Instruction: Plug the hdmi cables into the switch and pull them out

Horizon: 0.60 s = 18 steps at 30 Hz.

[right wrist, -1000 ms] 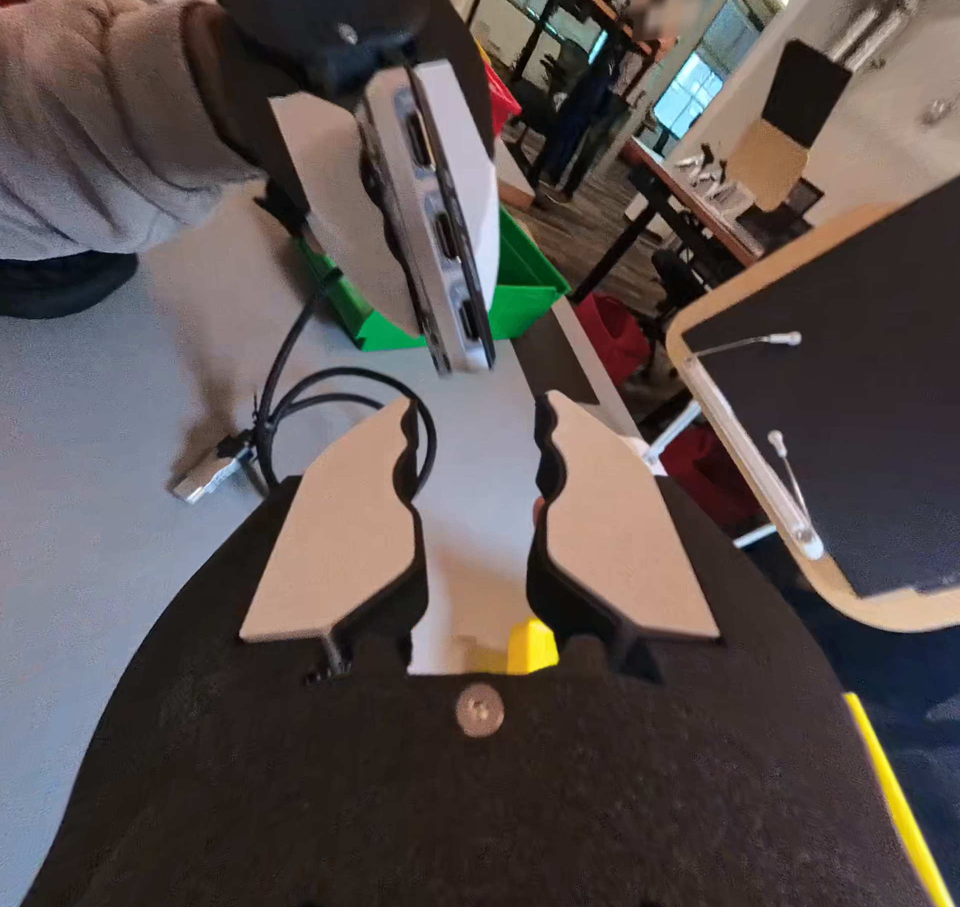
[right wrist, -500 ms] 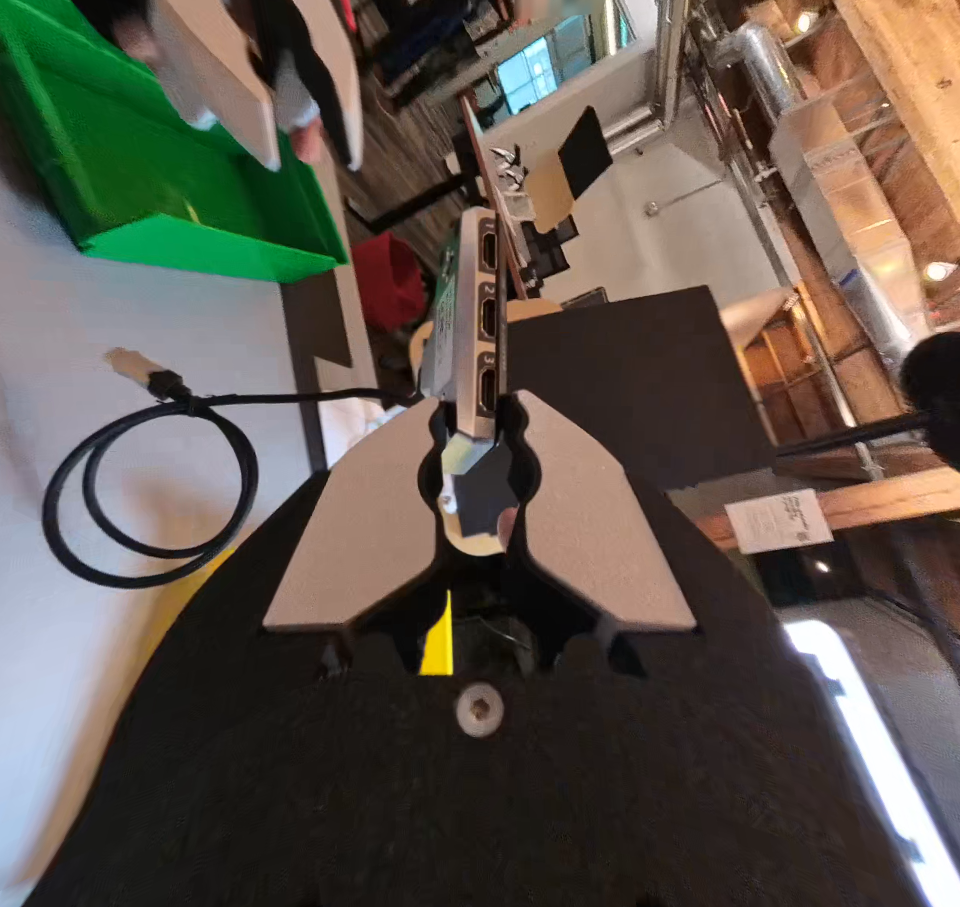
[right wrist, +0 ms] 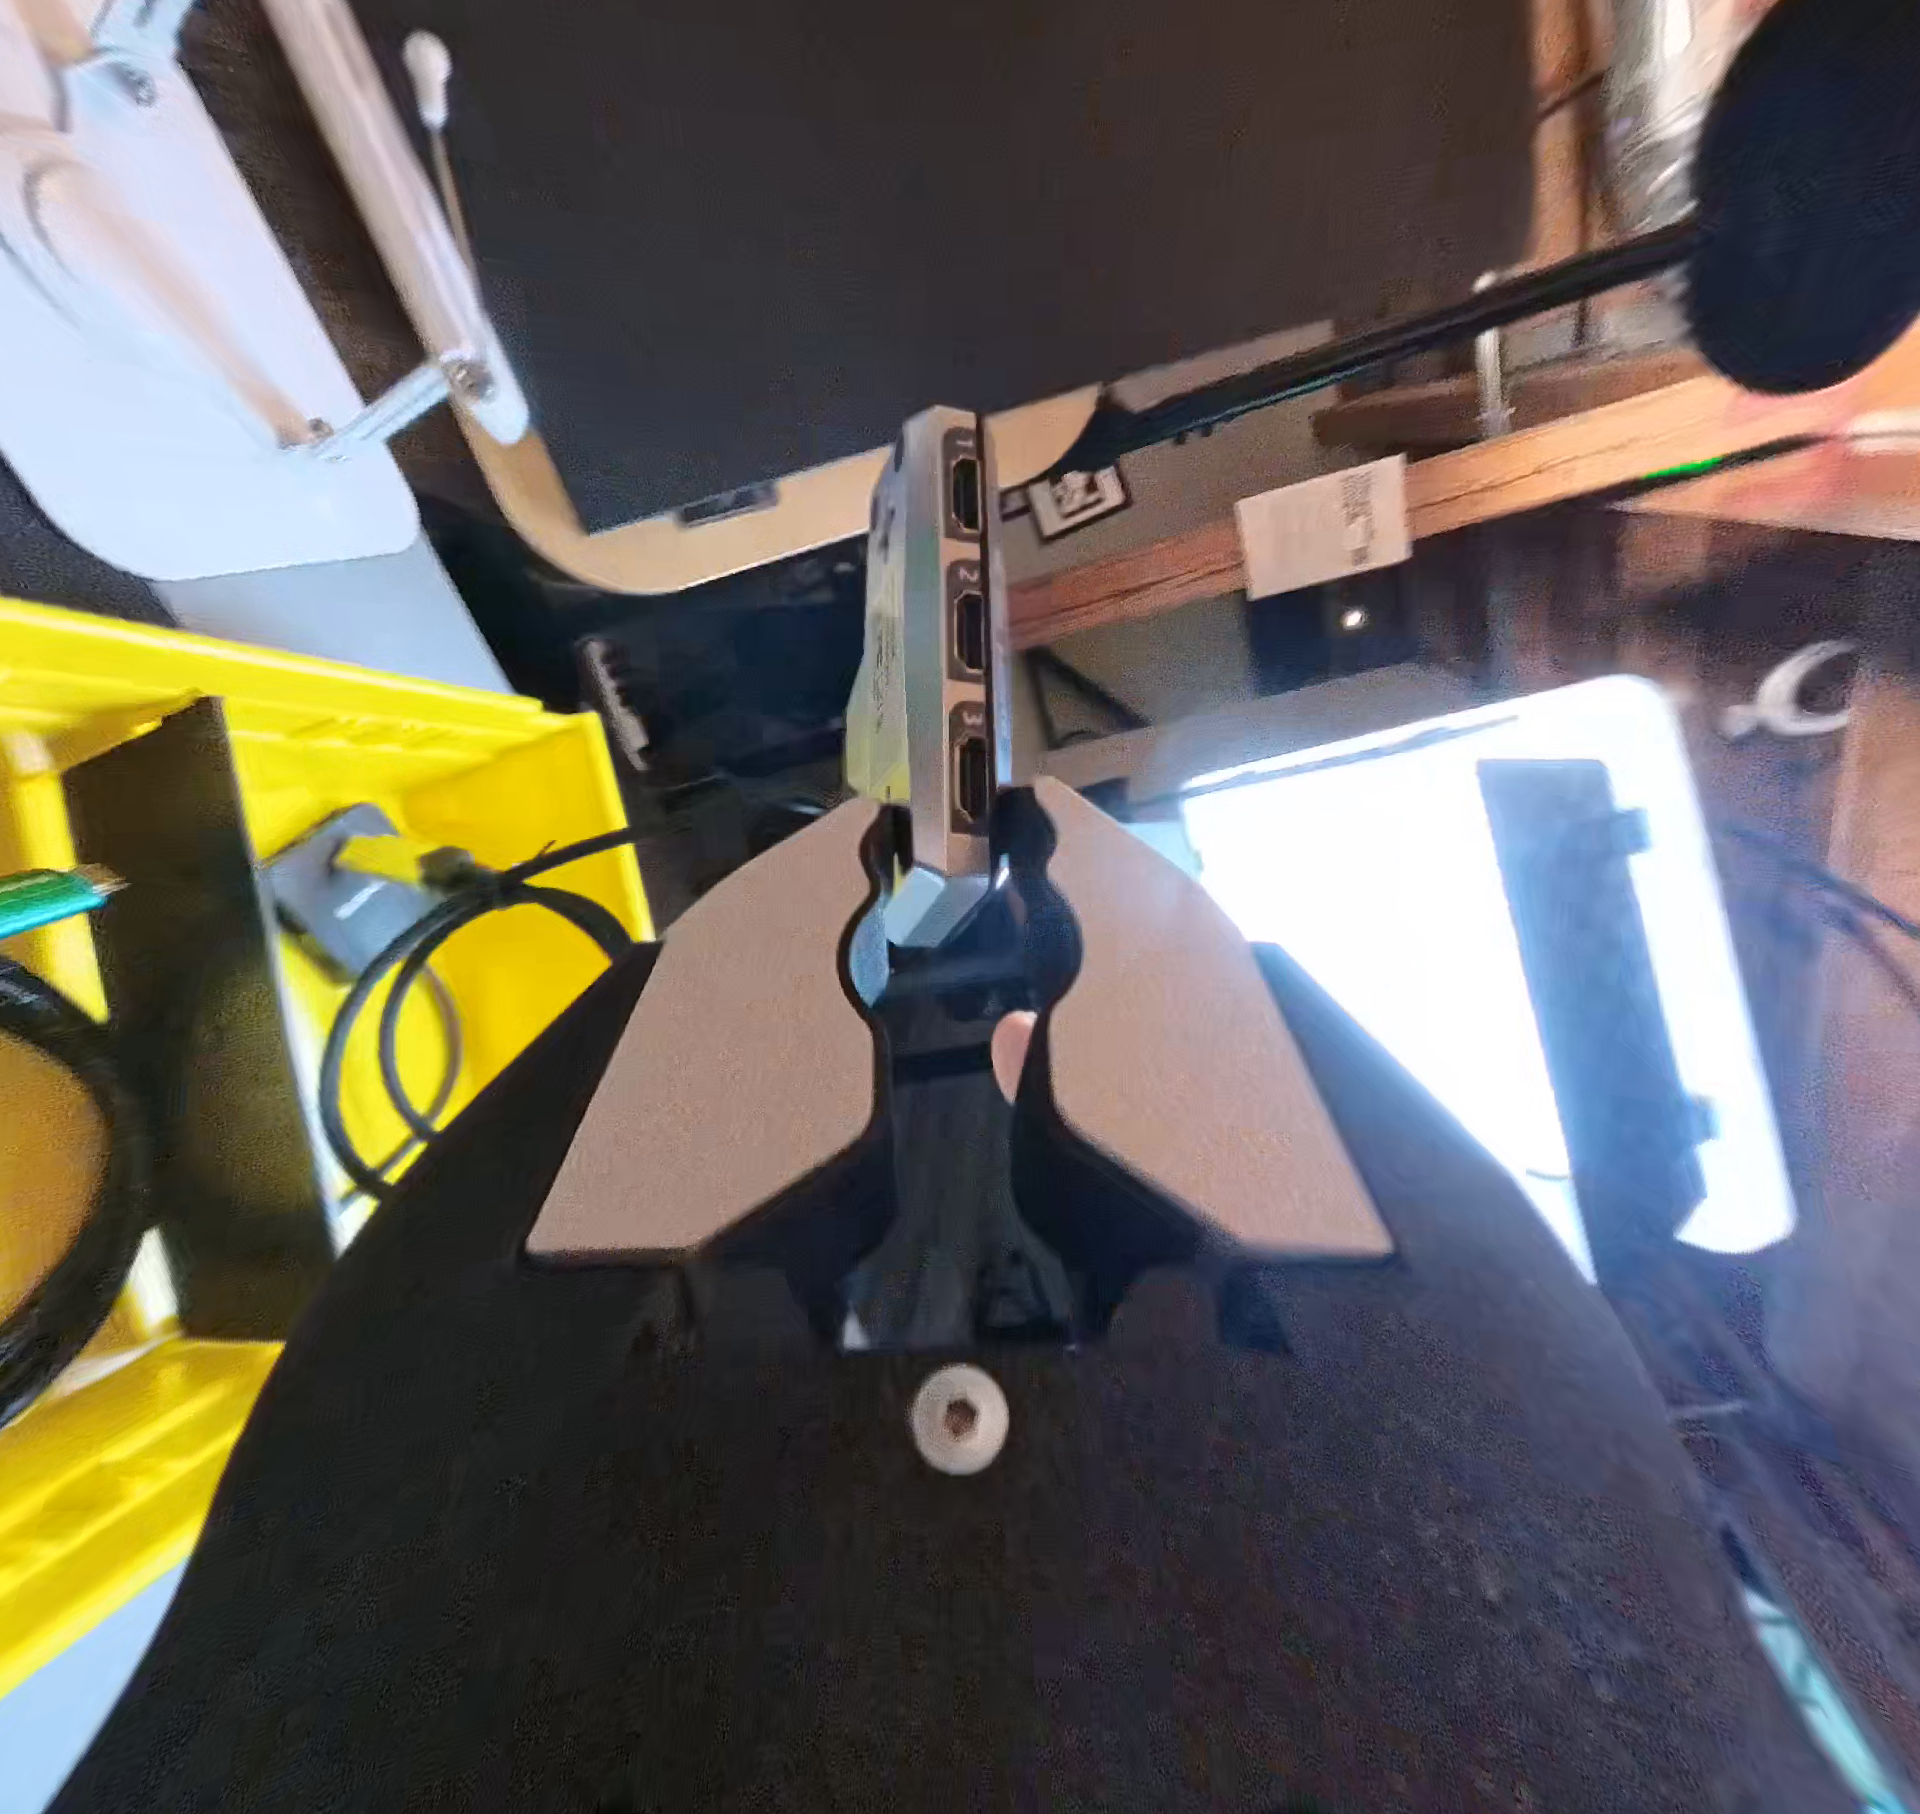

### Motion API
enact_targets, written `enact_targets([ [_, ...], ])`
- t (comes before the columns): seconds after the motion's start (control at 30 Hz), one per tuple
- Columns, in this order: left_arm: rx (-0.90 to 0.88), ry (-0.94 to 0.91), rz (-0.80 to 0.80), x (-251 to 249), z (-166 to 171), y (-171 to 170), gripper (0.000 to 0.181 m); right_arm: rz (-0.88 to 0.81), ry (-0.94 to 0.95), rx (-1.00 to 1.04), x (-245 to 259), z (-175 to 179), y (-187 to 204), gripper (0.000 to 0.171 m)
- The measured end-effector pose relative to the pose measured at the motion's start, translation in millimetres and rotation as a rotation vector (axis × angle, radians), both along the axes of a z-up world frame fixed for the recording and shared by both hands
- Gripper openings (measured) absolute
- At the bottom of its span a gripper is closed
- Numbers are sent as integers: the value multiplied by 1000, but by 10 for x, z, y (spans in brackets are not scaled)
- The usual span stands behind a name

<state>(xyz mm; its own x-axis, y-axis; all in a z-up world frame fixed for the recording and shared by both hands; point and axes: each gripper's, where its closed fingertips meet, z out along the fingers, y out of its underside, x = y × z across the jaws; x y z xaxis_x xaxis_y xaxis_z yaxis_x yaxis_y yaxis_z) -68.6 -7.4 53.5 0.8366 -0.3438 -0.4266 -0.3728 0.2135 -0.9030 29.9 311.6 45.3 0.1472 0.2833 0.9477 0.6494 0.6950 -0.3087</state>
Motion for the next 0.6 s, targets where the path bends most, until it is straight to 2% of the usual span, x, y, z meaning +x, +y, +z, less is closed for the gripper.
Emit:
enact_targets([
  [0.1,-3,-12,6,-39,-1,8,43,-58,-6,-177,53,-599,324,19],
  [0.2,-11,-26,17,-83,-24,51,42,-105,67,-412,95,-1018,603,19],
  [0.3,-32,-25,32,-111,-88,116,41,-185,42,-599,127,-1485,869,19],
  [0.43,-64,2,54,-147,-182,168,41,-317,-250,-693,325,-2143,1005,22],
  [0.5,-101,11,66,-195,-247,181,44,-334,-276,-685,389,-2188,1061,23],
  [0.6,-167,26,98,-305,-365,193,48,-234,-139,-760,337,-1949,964,40],
])
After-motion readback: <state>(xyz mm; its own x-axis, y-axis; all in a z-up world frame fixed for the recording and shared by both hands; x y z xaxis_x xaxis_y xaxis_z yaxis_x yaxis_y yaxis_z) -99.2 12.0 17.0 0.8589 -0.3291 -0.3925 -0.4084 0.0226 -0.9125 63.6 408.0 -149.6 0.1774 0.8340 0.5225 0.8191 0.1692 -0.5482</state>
